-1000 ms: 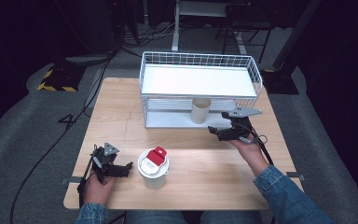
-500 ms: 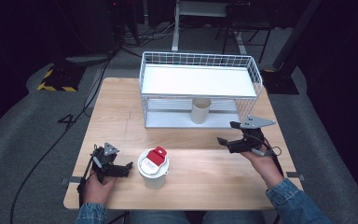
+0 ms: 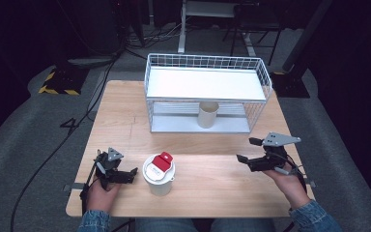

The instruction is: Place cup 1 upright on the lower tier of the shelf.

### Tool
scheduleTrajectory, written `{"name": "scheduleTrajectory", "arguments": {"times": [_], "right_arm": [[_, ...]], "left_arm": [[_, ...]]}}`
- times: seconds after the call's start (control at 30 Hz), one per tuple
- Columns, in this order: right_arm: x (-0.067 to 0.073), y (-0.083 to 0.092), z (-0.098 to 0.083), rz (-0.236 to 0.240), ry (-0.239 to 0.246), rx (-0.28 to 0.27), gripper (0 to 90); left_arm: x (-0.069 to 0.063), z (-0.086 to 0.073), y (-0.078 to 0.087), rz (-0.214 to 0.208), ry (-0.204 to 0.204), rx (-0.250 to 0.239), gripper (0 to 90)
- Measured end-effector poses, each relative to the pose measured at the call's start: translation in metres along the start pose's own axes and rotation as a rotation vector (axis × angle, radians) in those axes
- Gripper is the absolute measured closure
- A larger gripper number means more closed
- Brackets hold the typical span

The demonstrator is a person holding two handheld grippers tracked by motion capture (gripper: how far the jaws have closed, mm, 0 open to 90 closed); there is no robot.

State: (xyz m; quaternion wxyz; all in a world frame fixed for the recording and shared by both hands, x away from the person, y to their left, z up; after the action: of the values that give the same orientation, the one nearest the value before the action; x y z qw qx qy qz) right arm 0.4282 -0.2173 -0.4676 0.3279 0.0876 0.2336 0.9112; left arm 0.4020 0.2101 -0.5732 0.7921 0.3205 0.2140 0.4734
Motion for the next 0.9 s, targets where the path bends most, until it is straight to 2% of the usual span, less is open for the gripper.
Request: {"name": "scheduleTrajectory", "arguments": {"times": [0.2, 0.4, 0.57, 0.9], "right_arm": [[-0.004, 0.012, -0.018, -0.019, -0.025, 0.011, 14.2], [-0.006, 0.017, -0.035, -0.015, -0.058, 0.027, 14.5], [-0.01, 0.022, -0.051, -0.037, -0.083, 0.038, 14.6], [-0.014, 0.022, -0.082, -0.055, -0.096, 0.133, 14.9]], "left_arm": [[0.0, 0.0, 0.0, 0.001, 0.0, 0.0, 0.6], [0.0, 0.0, 0.0, 0.001, -0.001, 0.0, 0.6], [0.0, 0.0, 0.0, 0.003, 0.001, -0.002, 0.6], [0.0, 0.0, 0.0, 0.004, 0.0, -0.002, 0.6]]}}
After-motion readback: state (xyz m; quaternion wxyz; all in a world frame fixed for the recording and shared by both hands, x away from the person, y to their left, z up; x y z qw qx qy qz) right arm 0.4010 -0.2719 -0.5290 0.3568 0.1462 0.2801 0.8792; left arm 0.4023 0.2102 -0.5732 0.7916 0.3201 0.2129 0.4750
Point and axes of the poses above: each handheld gripper's, and its own axes: y roughly backward along the jaws, z roughly out of its top, x roughly to its left, the point moved 9 cm from there along -y, roughly forward along the jaws, and after that the axes turned 3 degrees about -x, right-handed, at the moved point
